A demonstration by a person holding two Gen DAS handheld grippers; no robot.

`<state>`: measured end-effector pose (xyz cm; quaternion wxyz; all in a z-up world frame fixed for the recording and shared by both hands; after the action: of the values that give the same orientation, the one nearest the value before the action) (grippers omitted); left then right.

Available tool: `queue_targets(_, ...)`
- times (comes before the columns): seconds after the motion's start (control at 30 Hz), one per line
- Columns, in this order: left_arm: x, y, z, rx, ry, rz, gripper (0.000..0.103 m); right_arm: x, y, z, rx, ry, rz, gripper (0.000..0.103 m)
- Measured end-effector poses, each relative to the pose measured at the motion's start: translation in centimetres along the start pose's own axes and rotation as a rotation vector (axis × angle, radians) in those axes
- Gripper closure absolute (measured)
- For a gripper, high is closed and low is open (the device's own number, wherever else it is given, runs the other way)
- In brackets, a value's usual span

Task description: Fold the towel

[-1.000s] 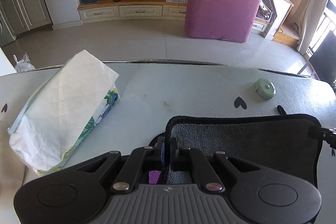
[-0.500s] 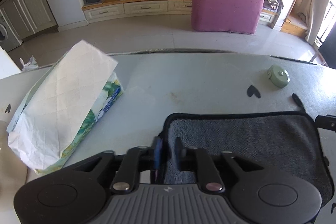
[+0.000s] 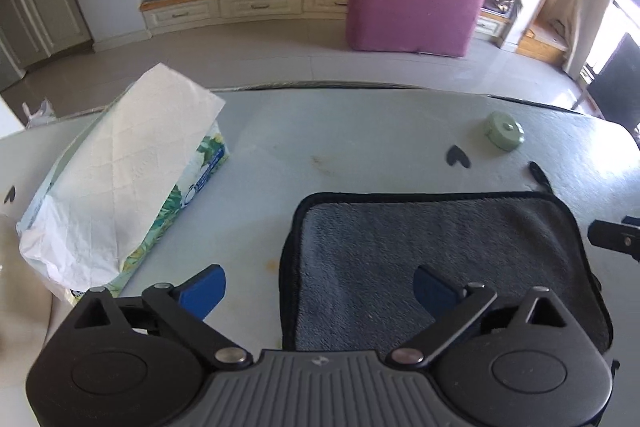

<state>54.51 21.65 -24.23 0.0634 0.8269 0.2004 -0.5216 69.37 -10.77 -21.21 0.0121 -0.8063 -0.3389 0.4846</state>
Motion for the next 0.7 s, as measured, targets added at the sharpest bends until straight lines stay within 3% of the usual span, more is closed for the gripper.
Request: queue_targets(0.7,-4.9,0.0,2.1,-0.024,0.019,0.012,0.000,-4.1,-2.3,2.3,-0.060,-0.008,0.023,0.001)
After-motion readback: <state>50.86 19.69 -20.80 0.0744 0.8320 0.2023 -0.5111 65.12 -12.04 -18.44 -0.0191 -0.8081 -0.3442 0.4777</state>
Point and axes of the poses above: each gripper's, at about its wrist camera, not at the fingertips, and x roughly the way its jaws point, y to its right, z to its underside, the point moved 10 cm from there along x, roughly the way its jaws point, and after that the axes turned 10 degrees about -z, right-handed, at the moved point
